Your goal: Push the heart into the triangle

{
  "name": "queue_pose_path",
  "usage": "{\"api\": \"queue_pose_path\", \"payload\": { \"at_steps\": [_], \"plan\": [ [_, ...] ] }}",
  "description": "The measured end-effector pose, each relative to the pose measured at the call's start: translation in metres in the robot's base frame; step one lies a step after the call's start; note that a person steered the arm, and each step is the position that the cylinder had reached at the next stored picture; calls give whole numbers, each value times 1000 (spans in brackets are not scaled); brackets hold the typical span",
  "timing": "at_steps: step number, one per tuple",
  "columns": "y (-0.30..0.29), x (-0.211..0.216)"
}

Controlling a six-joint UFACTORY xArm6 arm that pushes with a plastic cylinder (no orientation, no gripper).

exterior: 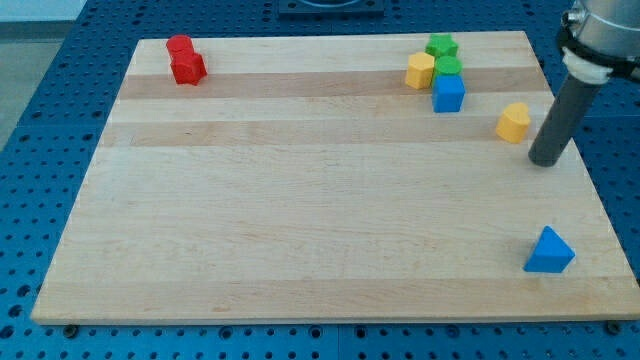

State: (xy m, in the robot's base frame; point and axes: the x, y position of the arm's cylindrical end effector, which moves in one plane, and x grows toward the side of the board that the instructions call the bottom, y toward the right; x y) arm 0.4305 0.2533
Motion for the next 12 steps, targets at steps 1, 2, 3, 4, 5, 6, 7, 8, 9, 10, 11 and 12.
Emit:
{"api": "queue_pose_path", "payload": {
  "at_steps": [1,2,3,4,5,6,7,8,9,10,11,12],
  "plan": [
    [8,-21],
    [11,-45],
    [-10,-67],
    [-38,-71],
    [-57,-71],
    [-73,-71],
    [-74,-60],
    [-74,-33],
    [-74,-4],
    [-74,25],
    [-74,48],
    [-74,58]
  ]
}}
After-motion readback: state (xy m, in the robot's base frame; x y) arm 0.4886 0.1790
